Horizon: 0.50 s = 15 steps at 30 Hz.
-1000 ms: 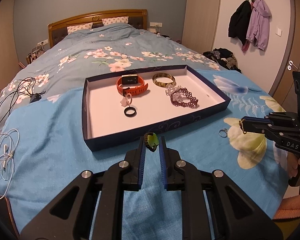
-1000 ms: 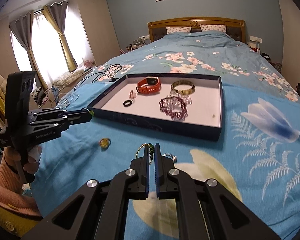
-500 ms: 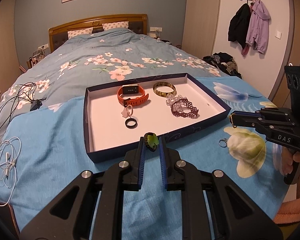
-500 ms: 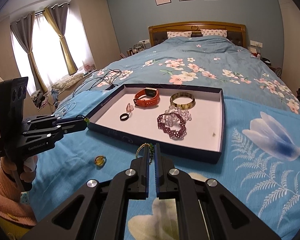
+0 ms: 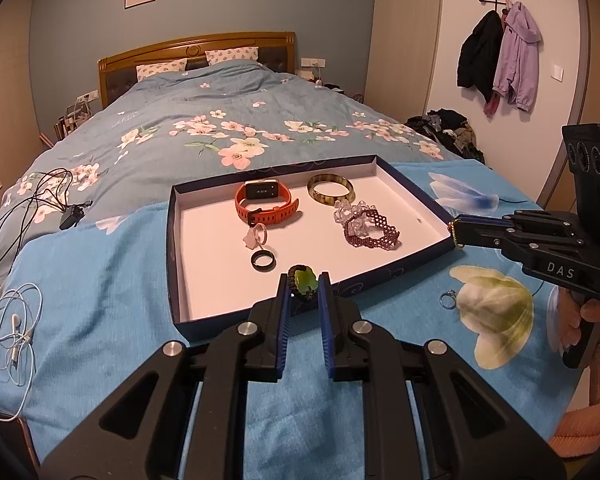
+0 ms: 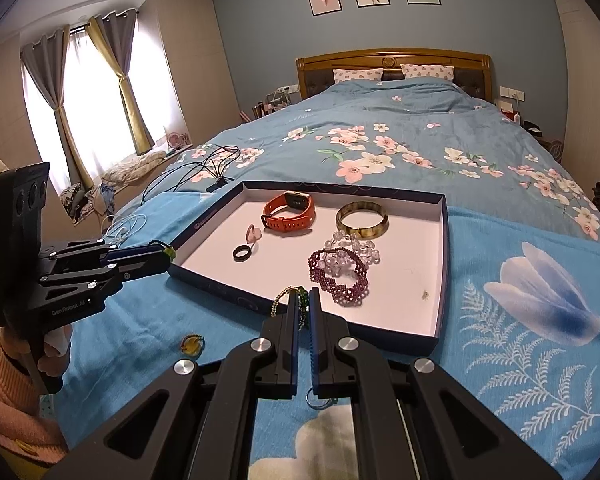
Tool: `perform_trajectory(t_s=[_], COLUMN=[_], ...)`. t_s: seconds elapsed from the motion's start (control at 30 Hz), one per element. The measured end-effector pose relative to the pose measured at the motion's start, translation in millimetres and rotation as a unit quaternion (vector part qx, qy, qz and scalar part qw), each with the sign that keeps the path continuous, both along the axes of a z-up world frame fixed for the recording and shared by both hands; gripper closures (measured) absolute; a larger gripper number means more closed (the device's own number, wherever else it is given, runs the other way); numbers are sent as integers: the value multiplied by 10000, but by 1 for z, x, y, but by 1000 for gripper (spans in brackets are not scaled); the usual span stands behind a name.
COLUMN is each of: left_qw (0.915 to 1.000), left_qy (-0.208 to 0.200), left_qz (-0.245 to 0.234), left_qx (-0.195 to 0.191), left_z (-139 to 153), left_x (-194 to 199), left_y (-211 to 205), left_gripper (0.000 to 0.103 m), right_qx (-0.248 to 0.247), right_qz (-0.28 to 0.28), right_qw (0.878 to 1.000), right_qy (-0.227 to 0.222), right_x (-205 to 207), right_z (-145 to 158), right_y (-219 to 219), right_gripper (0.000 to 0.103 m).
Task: Organize jewelry
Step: 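Carry both held rings up over the box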
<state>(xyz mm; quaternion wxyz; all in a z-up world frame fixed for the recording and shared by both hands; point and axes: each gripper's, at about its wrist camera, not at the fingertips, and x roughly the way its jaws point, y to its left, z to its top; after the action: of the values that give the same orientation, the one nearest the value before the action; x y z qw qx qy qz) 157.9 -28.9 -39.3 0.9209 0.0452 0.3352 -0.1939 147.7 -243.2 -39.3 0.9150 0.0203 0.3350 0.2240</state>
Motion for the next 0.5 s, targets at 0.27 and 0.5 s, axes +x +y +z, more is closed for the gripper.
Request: perform_trajectory(t_s=[0.27, 0.5], left_qw=[10000, 10000], left_qy=[7, 8], left_qz=[11, 26], left_qx=[18, 28], left_z=[1, 3], left_x=[2, 6], left_y=[-1, -2], left_gripper=[89, 89], right_qx=[-1, -4], right_qz=[2, 11], right_qw=[10000, 10000], right_qy=[-8, 6], right_x=[2, 8], right_z=[0, 1], right_y=[0, 1], right_gripper=[100, 100])
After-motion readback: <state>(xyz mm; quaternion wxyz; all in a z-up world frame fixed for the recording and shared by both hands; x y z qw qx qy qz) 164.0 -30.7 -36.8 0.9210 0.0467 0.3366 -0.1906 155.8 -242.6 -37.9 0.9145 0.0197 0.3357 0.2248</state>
